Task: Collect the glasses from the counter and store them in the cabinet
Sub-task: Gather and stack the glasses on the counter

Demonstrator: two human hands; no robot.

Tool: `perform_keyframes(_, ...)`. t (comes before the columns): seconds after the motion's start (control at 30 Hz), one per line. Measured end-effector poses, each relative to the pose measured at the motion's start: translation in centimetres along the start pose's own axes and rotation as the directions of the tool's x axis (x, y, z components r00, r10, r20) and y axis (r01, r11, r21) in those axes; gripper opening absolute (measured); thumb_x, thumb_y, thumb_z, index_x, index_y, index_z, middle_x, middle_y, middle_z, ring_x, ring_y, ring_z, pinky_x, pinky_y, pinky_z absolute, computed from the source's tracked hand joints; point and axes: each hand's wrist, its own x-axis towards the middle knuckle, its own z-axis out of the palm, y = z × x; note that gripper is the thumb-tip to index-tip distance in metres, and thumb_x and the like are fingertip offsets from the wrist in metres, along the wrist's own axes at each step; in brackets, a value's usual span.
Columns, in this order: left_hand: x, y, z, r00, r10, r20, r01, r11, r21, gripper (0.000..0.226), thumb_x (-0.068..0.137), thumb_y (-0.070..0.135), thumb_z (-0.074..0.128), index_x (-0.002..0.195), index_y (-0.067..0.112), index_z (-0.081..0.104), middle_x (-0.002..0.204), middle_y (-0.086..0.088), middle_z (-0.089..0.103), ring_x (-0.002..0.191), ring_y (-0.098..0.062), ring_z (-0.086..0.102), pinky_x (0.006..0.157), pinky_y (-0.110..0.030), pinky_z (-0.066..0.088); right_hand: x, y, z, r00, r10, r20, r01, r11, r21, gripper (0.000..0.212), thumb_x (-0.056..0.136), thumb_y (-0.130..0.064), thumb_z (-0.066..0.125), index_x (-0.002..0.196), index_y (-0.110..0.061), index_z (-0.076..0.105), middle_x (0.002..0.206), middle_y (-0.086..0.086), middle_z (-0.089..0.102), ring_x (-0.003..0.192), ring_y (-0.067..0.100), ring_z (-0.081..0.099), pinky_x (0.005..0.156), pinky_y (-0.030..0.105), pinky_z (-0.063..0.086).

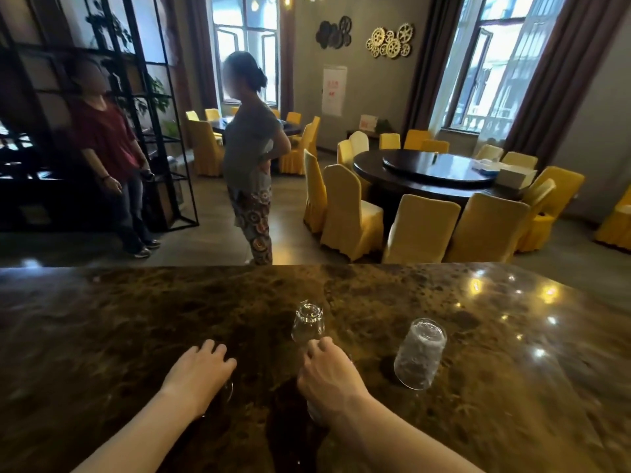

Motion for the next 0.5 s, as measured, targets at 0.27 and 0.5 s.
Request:
perform_keyframes(0.27, -0.7, -1.3, 1.6, 0.92, -0.358, -0.162, -0.019, 0.371, -0.928, 0.074, 0.061, 0.051, 0.09, 0.118, 0.038, 0.046, 0.114, 0.013, 0.054, 0.102, -0.007, 0.059, 0.081, -0.024, 0.051, -3.3, 3.3, 3.8, 0.868, 0.496, 0.023, -0.306, 0.498, 0.811, 0.071, 0.071, -0.048, 0.081, 0.131, -0.029, 0.047, 0.124, -0.009, 0.057, 0.113, 0.016, 0.056, 0.095, 0.032, 0.045)
perform_keyframes(0.5, 1.5, 3.4, 2.8, 0.859, -0.499, -0.114, -0.226, -0.169, -0.959, 0.084, 0.057, 0.027, 0.095, 0.13, 0.03, 0.052, 0.123, 0.002, 0.052, 0.106, -0.015, 0.066, 0.086, -0.036, 0.058, -4.7, -1.5, 8.1, 0.723, 0.645, 0.248, -0.037, -0.322, 0.946, 0.083, 0.049, -0.038, 0.096, 0.12, -0.043, 0.056, 0.116, -0.013, 0.064, 0.107, 0.007, 0.064, 0.091, 0.031, 0.056)
